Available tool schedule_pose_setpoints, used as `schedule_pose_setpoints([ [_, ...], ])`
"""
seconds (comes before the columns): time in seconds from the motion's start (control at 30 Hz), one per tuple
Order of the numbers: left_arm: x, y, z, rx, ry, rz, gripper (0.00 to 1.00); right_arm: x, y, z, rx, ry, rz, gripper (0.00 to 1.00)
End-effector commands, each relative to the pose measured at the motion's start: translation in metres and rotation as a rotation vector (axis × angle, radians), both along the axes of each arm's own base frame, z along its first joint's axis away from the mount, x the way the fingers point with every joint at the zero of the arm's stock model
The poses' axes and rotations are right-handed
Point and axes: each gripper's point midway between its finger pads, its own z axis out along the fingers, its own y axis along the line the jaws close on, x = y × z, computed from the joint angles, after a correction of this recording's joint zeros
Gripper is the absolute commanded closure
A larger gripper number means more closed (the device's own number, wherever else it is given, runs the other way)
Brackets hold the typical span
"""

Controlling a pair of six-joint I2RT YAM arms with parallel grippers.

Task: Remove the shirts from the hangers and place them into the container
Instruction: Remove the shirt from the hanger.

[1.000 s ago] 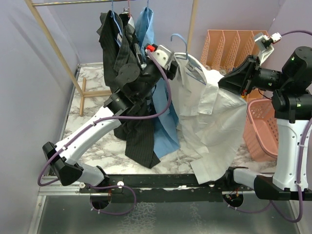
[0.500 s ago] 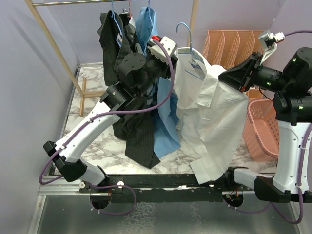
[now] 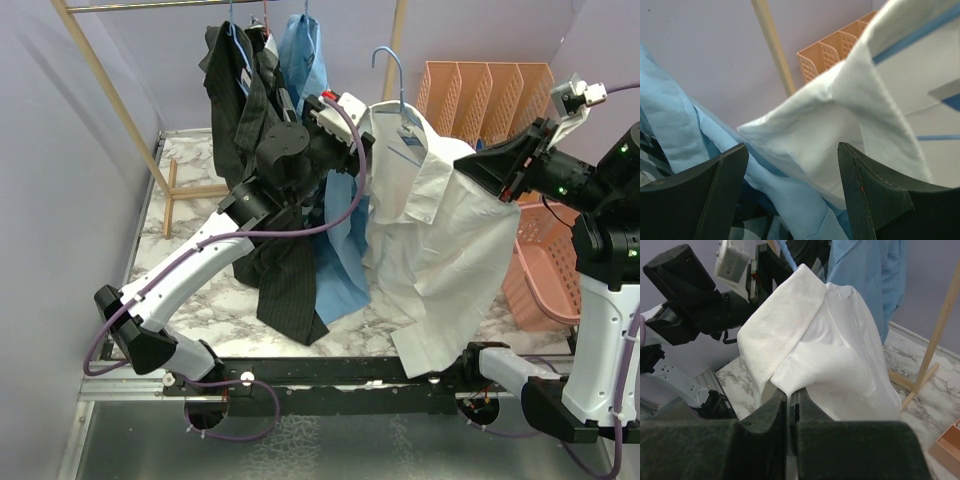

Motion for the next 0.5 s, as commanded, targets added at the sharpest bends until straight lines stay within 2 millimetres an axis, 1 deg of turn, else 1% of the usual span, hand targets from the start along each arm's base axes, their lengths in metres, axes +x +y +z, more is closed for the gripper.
schedule_pose_setpoints([
  [0.0, -0.014, 0.005, 0.033, -0.121, -0.143, -0.038, 0.24, -0.006, 0.001, 0.009, 0.023, -0.026, -0.007, 0.99],
  [0.1, -0.020, 0.005, 0.042, -0.180, -0.209, -0.061, 0.24, -0.008, 0.003, 0.004, 0.036, -0.005, 0.013, 0.99],
  [0.27, -0.022, 0.002, 0.041, -0.237, -0.281, -0.086, 0.24, -0.010, 0.008, -0.002, 0.051, 0.028, 0.065, 0.99],
  [0.3, -0.023, 0.001, 0.045, -0.254, -0.296, -0.091, 0.24, -0.011, 0.009, -0.002, 0.051, 0.032, 0.075, 0.99],
  [0.33, -0.022, -0.002, 0.037, -0.253, -0.291, -0.097, 0.24, -0.011, 0.010, -0.002, 0.051, 0.033, 0.081, 0.99],
  [0.47, -0.021, -0.012, 0.033, -0.260, -0.294, -0.127, 0.26, -0.015, 0.011, -0.001, 0.052, 0.032, 0.101, 0.99],
])
